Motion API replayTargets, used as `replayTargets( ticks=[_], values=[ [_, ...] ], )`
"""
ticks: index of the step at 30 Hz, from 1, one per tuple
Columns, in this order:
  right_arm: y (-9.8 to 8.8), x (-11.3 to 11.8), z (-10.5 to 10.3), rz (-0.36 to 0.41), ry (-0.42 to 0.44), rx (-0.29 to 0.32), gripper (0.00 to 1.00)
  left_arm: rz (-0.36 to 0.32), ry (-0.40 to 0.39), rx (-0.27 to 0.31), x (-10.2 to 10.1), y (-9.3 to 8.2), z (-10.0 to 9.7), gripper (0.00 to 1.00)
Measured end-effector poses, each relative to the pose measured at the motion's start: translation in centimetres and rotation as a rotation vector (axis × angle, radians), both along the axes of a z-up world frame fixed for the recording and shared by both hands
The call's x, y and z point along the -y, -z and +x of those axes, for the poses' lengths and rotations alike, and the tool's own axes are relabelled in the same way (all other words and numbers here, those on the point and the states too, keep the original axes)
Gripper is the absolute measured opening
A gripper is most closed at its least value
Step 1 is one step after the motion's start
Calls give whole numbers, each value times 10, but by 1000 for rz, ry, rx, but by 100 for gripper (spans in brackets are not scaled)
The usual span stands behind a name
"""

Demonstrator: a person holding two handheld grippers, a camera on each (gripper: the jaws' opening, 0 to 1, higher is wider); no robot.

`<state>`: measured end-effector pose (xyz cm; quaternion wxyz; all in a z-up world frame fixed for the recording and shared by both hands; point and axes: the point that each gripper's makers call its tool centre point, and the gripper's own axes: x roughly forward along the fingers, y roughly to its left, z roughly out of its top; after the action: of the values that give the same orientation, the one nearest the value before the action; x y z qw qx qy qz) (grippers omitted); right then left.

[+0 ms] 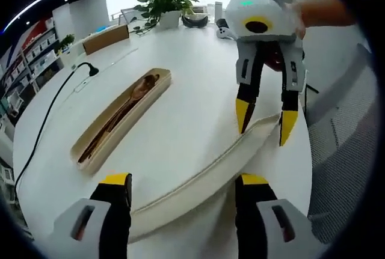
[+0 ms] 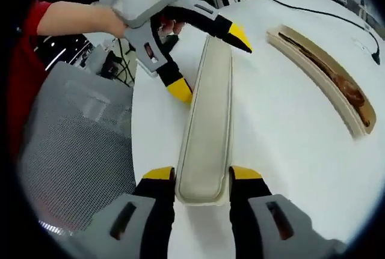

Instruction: Arrange the utensils inside the cutlery case until each visible utensil rests in its matching compartment.

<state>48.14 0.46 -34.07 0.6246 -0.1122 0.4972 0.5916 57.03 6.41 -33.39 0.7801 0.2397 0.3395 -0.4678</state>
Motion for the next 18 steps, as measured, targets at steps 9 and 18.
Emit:
replayTargets(
  ticks=[9, 18],
  values=[
    [20, 9, 2, -116, -65, 117, 4, -44, -21, -7, 25, 0, 3, 82],
    [10, 16, -6, -97, -10, 37, 1, 75, 155, 137, 8, 2, -5, 85]
  ],
)
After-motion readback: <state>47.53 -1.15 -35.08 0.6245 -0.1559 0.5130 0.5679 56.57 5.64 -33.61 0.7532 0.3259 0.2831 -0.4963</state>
